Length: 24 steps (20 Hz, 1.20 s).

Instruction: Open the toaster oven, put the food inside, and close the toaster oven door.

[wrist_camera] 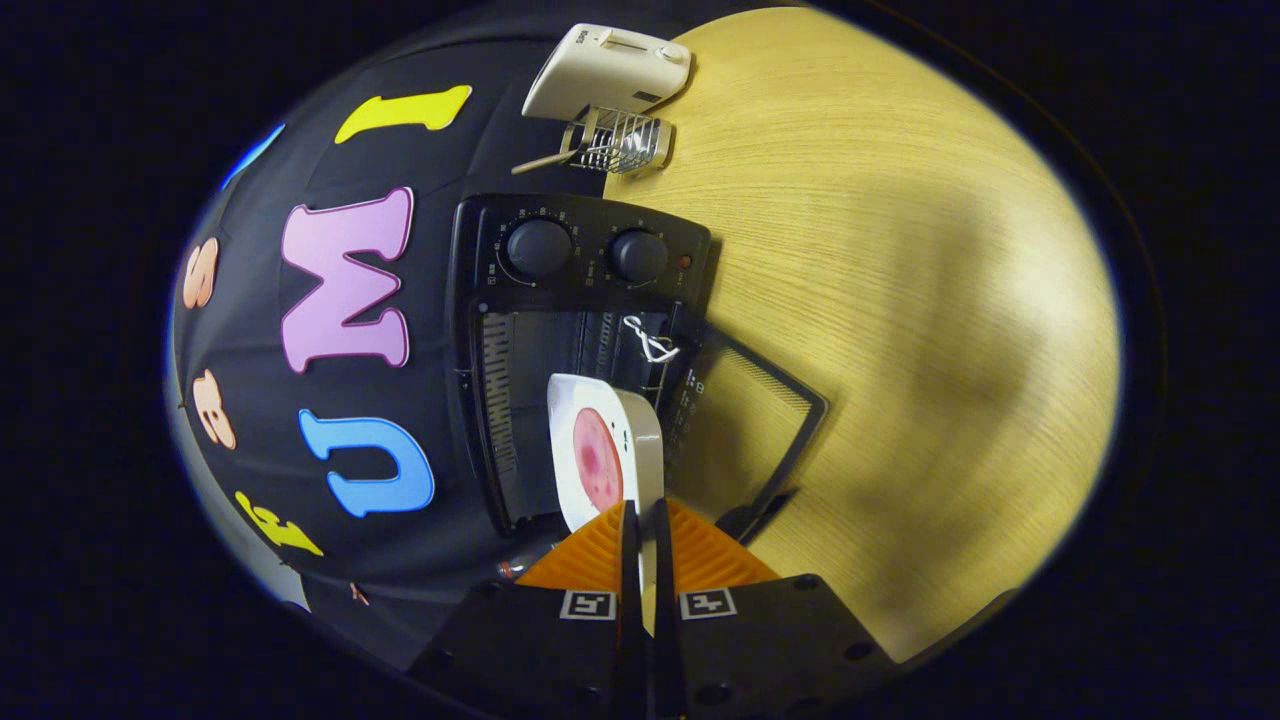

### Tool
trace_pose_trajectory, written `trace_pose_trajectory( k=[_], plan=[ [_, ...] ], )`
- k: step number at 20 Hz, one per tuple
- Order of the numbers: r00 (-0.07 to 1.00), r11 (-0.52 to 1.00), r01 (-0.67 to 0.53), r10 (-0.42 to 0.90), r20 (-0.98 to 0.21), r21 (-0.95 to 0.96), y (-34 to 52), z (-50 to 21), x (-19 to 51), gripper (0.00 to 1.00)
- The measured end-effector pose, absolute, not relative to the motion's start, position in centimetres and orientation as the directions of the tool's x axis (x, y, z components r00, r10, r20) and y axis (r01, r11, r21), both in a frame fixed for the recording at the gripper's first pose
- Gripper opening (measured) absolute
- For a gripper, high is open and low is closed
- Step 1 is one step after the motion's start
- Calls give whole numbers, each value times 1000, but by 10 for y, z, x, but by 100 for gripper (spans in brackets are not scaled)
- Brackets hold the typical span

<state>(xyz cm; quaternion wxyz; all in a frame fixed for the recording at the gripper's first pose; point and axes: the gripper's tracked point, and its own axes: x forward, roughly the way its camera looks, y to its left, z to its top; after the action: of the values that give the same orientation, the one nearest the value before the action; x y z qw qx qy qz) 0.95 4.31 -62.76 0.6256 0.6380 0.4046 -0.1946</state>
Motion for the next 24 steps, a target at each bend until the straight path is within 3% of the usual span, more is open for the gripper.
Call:
trace_pose_trajectory(
  k=[14, 19, 24],
  plan=[
    [594, -124, 802, 73, -801, 584, 72, -695, 117, 9],
    [601, -117, 797, 54, -797, 593, 70, -700, 126, 9],
    [612, -71, 791, 65, -788, 608, 70, -679, 115, 36]
  ],
)
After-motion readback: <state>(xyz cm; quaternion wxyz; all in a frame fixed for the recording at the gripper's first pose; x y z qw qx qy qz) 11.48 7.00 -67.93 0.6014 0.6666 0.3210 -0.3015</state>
